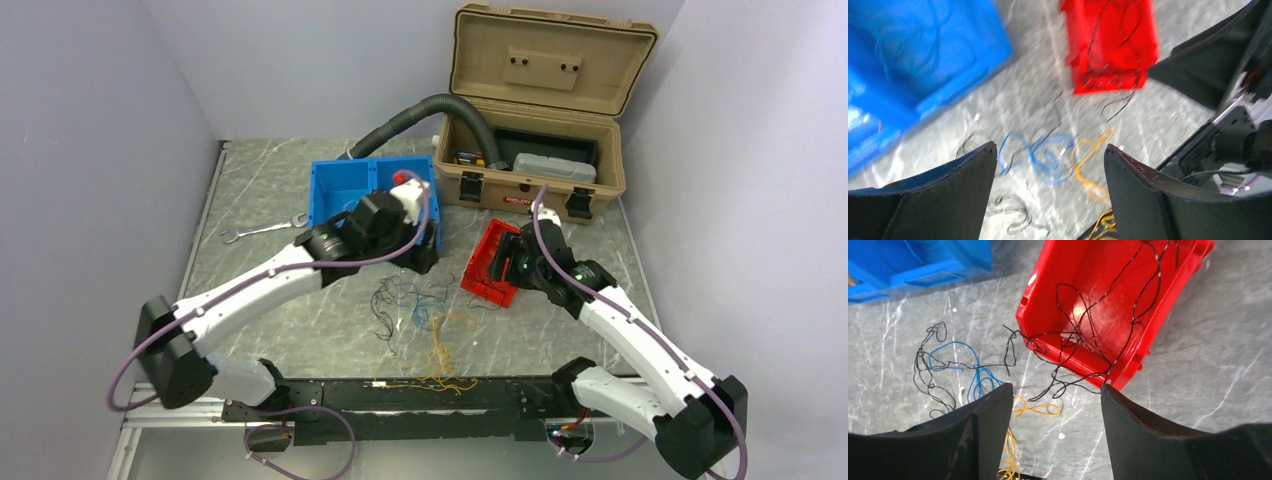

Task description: Untangle the cables

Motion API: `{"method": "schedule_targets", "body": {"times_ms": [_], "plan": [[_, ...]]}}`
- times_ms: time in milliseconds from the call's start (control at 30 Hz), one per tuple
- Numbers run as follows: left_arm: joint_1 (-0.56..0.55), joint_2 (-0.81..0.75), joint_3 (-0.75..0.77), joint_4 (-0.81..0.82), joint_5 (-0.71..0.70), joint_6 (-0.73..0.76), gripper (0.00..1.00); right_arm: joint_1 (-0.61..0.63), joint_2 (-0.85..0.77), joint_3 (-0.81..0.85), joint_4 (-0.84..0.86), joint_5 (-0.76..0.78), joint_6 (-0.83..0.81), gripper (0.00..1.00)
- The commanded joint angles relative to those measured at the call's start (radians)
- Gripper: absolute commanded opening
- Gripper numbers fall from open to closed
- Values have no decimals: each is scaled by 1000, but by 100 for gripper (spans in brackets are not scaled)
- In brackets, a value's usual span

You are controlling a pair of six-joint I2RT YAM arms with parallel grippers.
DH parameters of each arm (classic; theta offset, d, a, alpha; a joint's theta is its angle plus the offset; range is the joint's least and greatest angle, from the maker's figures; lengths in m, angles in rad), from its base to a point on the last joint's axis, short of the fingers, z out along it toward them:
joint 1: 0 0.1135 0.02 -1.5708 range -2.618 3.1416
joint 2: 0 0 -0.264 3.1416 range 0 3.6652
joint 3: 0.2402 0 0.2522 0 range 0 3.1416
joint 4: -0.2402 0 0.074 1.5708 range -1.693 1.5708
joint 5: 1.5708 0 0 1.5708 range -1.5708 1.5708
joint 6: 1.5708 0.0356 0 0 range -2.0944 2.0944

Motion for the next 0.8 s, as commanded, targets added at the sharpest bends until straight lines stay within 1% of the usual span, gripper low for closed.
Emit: {"method": "schedule_targets", "body": {"times_ms": [0,100,233,400,433,567,633,667,767], "plan": [[43,-171,-184,3,-27,-78,82,-2,30,-45,91,-71,2,70],[89,-270,-295,-12,-17,-104,83,-2,67,-62,121,-91,0,72],[142,-370,-401,-30,3,-132,85,-2,130,-74,158,-131,30,70],[207,-428,-469,-33,42,-148,86,0,174,-115,231,-174,64,65],[214,-433,-475,-35,47,-149,85,-1,187,-116,237,-178,67,63],[230,-443,-486,-40,53,-145,85,0,231,-114,255,-197,66,49],[235,-440,-485,-44,55,-139,85,0,244,-105,248,-197,60,40],[237,-437,-486,-45,57,-136,85,0,245,-98,243,-197,54,34],[241,-427,-492,-39,62,-131,85,-2,255,-69,216,-190,32,12]]}}
